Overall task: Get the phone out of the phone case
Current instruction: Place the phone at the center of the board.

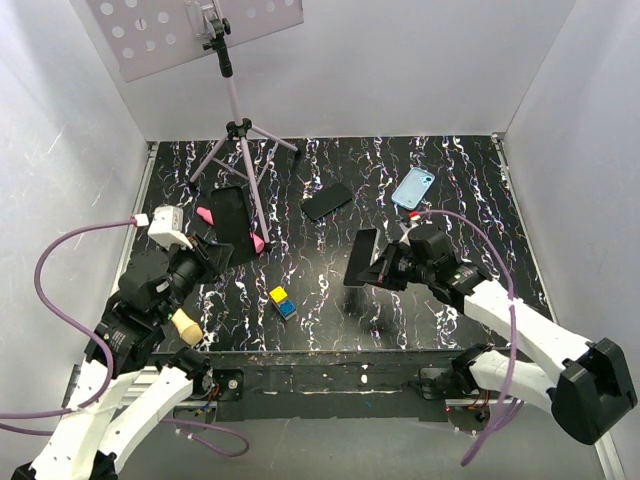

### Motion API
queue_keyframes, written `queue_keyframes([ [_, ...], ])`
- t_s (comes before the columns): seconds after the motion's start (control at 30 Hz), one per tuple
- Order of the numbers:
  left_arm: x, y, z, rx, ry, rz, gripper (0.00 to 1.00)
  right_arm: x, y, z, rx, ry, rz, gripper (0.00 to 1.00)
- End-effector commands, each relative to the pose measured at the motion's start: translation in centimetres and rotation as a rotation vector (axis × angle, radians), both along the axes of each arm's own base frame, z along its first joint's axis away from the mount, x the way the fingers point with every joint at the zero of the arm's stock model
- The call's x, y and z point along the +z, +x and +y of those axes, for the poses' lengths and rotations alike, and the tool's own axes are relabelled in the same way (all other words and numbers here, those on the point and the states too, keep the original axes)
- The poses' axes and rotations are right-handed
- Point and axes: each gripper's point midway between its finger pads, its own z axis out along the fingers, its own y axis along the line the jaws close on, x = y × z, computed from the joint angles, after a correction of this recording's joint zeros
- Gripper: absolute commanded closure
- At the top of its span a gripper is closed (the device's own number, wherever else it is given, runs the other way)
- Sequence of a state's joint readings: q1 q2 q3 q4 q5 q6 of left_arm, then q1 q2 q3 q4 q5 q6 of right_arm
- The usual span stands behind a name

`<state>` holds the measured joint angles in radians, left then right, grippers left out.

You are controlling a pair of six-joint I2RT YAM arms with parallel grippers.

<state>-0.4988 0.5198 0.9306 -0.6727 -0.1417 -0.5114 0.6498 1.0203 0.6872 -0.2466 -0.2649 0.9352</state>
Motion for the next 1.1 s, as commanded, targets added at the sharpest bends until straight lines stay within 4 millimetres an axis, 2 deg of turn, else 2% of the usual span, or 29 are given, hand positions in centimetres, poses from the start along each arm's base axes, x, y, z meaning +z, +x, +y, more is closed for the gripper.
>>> queue_keyframes([
  [0.0,-0.3,-0.2,-0.1,-0.038,0.053,-0.04,1.0,-1.3,6.7,-2.5,-0.338,0.038,-0.097,0.99],
  [0.1,-0.5,-0.7,-0.2,-0.058,0.043,-0.046,1.0,-1.8,10.0,-2.7,-0.452,0.016,-0.102,0.99],
  [0.2,-0.8,-1.6,-0.4,-0.087,0.029,-0.055,1.0,-2.5,12.2,-0.9,-0.484,0.064,-0.055,0.99],
  [0.33,-0.8,-2.8,-0.2,-0.111,0.017,-0.08,1.0,-5.0,14.7,0.7,-0.554,0.108,0.03,0.99],
  [0.43,-0.3,-3.8,0.3,-0.121,0.023,-0.129,1.0,-5.2,16.6,1.9,-0.574,0.149,0.03,0.99],
  [0.57,-0.5,-4.3,1.4,-0.101,0.072,-0.162,1.0,-7.0,18.1,3.3,-0.6,0.139,0.092,0.99],
  [0.77,-1.7,-4.3,2.9,-0.038,0.109,-0.16,1.0,-8.3,19.9,6.2,-0.613,0.141,0.148,0.99],
  [0.93,-1.7,-4.2,2.9,-0.035,0.115,-0.169,1.0,-9.1,21.5,6.7,-0.65,0.123,0.135,0.99],
  [1.07,-1.6,-4.2,2.8,-0.044,0.112,-0.175,1.0,-9.8,22.0,6.6,-0.68,0.117,0.136,0.99],
])
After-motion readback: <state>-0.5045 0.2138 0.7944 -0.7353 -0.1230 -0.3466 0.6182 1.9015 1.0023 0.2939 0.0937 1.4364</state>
